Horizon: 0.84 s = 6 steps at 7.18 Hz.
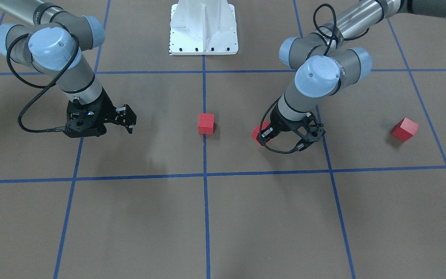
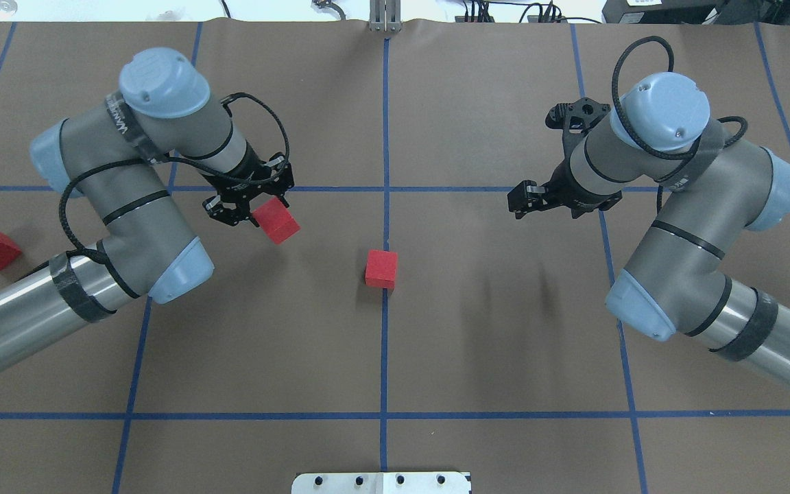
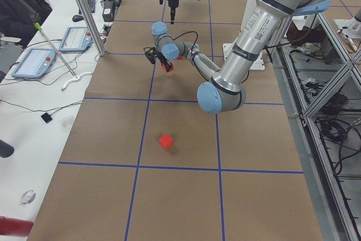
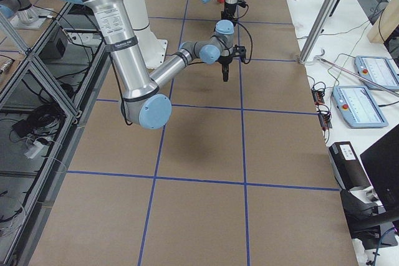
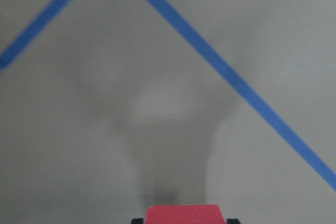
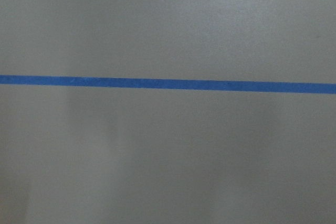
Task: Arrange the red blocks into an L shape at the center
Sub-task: 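Grasp the middle-left red cube with the left gripper and carry it toward center, then lower the cube with the left gripper just farther from the robot than the center cube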
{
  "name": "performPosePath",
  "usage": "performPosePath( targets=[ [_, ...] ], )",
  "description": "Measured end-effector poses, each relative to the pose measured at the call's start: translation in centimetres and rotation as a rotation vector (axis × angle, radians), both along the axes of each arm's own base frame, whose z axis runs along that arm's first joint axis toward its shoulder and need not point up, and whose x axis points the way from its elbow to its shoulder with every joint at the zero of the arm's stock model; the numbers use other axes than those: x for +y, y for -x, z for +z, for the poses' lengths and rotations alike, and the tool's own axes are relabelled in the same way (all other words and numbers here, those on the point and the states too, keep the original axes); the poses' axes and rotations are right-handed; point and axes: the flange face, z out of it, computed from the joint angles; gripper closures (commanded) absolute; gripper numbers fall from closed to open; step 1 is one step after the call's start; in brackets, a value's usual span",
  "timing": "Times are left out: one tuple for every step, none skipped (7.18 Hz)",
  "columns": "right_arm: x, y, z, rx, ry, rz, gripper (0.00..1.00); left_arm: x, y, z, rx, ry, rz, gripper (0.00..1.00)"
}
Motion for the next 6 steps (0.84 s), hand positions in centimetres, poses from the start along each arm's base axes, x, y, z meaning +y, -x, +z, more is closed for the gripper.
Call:
performPosePath(
  targets=[
    [-0.4,-1.5,1.4,0.02,-0.019,-0.012,0.0,-0.8,-1.5,-3.3,-0.027,-0.181,0.133,1.0],
    [-0.7,-2.6,2.6,0.038,-0.03,-0.019,0.0,-2.0,-3.7,-5.6,-0.058,-0.309,0.235,1.0],
    [-0.9,-3.4,3.7,0.054,-0.037,-0.024,0.0,-3.0,-6.4,-7.5,-0.078,-0.376,0.307,1.0],
    [-1.2,-3.9,4.3,0.066,-0.046,-0.031,0.0,-3.1,-8.9,-8.7,-0.09,-0.425,0.368,1.0],
    [-1.5,-4.4,4.7,0.074,-0.053,-0.036,0.0,-2.8,-10.8,-9.2,-0.099,-0.456,0.412,1.0],
    [-1.6,-4.6,5.0,0.077,-0.056,-0.039,0.0,-2.3,-12.5,-9.8,-0.107,-0.463,0.433,1.0]
  ],
)
